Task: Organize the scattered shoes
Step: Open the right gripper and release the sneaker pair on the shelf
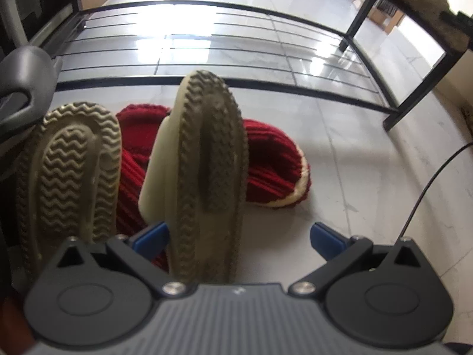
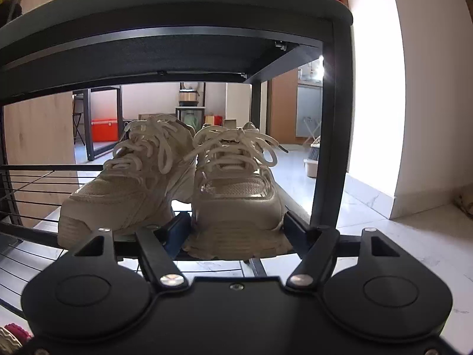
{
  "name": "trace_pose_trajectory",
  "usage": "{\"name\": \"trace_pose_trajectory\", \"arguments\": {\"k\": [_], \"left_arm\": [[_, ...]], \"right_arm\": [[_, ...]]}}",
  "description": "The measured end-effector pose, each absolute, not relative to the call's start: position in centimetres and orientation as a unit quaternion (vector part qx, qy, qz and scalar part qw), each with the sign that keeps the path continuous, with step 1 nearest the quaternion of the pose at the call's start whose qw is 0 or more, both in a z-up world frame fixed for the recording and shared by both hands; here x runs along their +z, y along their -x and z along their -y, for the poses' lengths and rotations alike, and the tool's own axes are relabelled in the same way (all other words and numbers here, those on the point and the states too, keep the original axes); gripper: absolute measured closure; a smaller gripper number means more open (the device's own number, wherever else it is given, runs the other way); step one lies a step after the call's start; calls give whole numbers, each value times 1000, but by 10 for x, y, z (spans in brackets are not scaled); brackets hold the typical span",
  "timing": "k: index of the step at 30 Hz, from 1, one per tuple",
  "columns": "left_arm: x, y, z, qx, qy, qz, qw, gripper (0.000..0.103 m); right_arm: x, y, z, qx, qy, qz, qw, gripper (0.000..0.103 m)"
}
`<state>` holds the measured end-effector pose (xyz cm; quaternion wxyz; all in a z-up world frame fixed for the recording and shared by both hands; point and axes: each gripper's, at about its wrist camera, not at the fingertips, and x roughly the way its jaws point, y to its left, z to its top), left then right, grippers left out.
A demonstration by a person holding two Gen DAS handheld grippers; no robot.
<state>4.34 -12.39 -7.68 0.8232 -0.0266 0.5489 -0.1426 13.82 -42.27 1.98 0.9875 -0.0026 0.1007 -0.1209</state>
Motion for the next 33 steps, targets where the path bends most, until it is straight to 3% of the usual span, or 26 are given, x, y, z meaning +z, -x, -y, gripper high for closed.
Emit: {"name": "trace_pose_trajectory", "arguments": {"k": [12,19,25,33], "left_arm": [[-72,-45,121,-147,35,-544,825,1],[-69,-44,122,-151,36,-540,827,1],[-65,-41,123,-157,36,-535,830,1],[-64,-37,124,-163,32,-533,830,1]], "right_arm": [[24,-179,431,-123,32,-129,984,35],[27,-160,433,-126,0,-135,983,35],[34,-106,402,-95,-60,-63,992,7],[22,-123,333,-51,-36,-81,995,5]]}}
